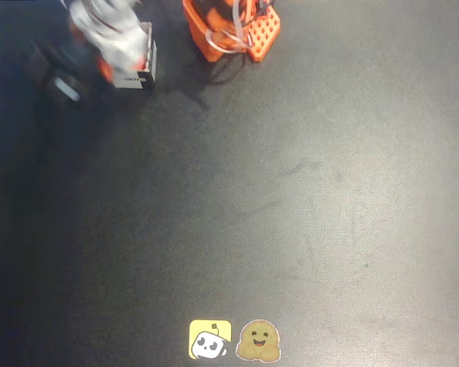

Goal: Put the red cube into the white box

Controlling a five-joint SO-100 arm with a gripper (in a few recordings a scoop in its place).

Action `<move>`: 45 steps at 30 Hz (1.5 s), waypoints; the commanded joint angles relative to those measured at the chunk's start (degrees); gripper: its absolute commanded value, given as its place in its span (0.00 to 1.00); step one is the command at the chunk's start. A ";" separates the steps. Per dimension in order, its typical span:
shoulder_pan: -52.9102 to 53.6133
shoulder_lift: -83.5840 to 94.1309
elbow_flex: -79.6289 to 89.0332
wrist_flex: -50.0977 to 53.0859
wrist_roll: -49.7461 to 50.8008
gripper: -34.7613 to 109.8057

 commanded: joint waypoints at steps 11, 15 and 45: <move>-37.27 17.31 10.99 -12.30 -4.13 0.24; -42.36 30.94 19.60 -10.90 -2.64 0.24; -42.45 55.72 45.26 0.53 9.84 0.24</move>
